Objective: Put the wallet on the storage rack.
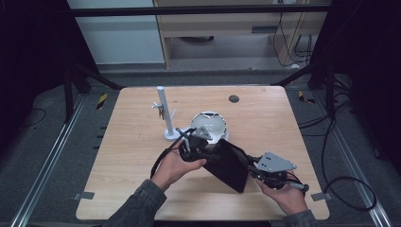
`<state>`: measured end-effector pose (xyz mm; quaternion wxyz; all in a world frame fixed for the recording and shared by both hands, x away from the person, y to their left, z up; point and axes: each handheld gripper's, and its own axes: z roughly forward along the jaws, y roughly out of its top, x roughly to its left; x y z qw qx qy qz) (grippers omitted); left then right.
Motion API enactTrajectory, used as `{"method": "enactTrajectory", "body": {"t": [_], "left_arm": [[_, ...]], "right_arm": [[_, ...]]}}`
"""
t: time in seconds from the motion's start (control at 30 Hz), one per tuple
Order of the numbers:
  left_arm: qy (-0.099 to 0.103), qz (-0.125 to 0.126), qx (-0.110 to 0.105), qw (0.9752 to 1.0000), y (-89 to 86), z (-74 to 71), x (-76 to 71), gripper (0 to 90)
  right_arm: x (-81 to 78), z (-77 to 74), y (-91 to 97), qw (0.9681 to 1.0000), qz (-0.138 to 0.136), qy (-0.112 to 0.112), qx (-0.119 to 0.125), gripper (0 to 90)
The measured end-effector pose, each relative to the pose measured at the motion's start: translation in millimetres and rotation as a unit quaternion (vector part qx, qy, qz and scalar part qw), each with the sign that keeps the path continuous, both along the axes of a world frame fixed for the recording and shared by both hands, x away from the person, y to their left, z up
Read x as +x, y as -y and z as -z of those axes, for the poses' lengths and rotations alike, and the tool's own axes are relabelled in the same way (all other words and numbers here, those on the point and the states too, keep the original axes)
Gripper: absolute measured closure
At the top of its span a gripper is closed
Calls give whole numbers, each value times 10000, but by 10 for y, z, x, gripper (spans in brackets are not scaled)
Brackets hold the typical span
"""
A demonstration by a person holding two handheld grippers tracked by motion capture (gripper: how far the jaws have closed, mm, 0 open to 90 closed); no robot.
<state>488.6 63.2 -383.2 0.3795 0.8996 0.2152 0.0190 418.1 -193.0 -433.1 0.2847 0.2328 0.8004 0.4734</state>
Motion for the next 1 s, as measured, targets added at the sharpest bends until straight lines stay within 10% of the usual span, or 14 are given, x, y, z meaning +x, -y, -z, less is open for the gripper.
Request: {"method": "enactTrajectory", "body": {"t": [0.57, 0.7, 1.0], "left_arm": [[480, -120, 555, 9972, -2, -611, 18, 808], [575, -226, 559, 9965, -91, -722, 33, 808], [678, -369, 449, 9960, -218, -908, 70, 807]], "right_arm": [[31, 338, -9, 9951, -210, -947, -184, 160], [124, 417, 88, 9936, 259, -1097, -47, 126], [343, 616, 216, 9775, 1311, -1650, -111, 60]]}}
